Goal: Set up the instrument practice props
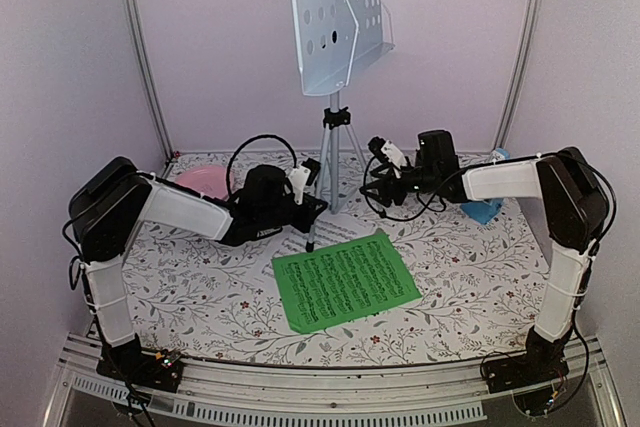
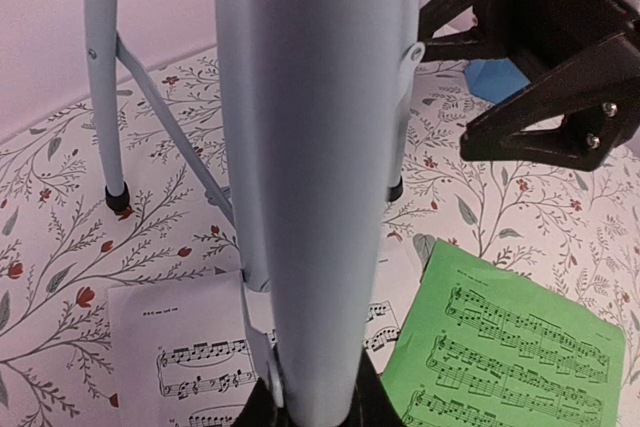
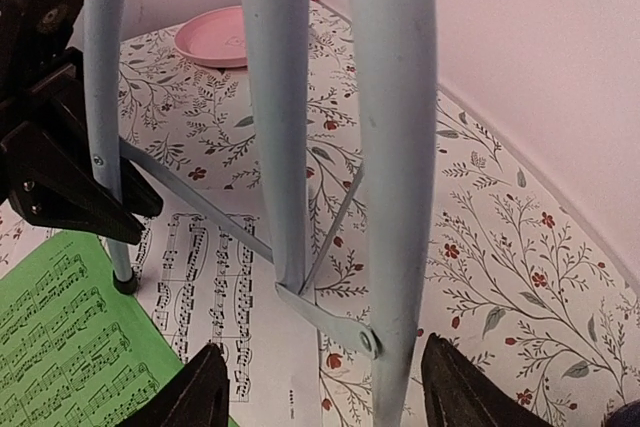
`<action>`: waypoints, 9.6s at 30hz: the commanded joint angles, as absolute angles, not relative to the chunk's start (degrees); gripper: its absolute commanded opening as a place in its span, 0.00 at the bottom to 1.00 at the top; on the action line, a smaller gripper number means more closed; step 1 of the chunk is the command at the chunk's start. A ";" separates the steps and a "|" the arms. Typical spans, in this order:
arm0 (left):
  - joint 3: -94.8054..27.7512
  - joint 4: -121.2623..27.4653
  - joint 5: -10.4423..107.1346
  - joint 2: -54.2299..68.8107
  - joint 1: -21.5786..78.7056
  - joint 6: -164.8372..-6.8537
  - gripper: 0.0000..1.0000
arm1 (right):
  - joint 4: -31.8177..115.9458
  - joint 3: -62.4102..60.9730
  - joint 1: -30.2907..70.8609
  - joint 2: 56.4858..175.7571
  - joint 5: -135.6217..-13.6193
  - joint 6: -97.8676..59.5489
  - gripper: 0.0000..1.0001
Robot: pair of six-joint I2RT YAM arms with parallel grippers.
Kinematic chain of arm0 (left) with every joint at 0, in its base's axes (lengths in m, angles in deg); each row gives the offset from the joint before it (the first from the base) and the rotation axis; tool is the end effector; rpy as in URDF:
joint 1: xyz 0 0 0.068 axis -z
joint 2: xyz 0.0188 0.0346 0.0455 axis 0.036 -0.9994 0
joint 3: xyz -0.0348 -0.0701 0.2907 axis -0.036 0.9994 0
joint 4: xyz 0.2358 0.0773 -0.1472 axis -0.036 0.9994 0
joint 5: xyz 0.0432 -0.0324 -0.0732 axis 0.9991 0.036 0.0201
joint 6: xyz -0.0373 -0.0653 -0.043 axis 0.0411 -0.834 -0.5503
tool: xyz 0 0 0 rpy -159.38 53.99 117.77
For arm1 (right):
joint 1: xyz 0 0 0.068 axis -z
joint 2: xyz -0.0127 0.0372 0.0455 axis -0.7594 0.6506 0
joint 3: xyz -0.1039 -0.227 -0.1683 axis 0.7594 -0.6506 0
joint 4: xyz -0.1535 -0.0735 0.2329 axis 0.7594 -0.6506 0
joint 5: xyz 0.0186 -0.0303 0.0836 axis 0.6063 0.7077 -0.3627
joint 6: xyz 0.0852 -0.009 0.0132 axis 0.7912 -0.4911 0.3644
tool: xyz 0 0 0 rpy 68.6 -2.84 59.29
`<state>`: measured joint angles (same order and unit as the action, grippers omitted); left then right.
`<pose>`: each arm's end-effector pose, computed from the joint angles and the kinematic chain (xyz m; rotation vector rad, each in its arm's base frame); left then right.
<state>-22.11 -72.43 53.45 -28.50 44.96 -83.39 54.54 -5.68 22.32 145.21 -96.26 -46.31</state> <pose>0.3526 -0.3334 0.1556 0.6236 1.9271 -0.6401 0.4238 0.2588 0.1956 -1.1009 1.7147 0.5966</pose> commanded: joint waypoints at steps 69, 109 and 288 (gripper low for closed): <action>-3.96 -57.46 67.75 -3.46 26.23 -76.13 0.00 | 41.47 -20.13 24.36 134.75 -72.37 -38.89 0.00; -6.04 -59.24 69.11 -18.32 26.41 -59.88 0.00 | 40.35 -19.35 23.57 140.14 -58.17 -42.17 0.00; -17.20 -55.30 50.38 -8.57 36.49 -71.32 0.68 | 36.52 -20.20 -1.66 124.31 -74.21 -21.43 0.76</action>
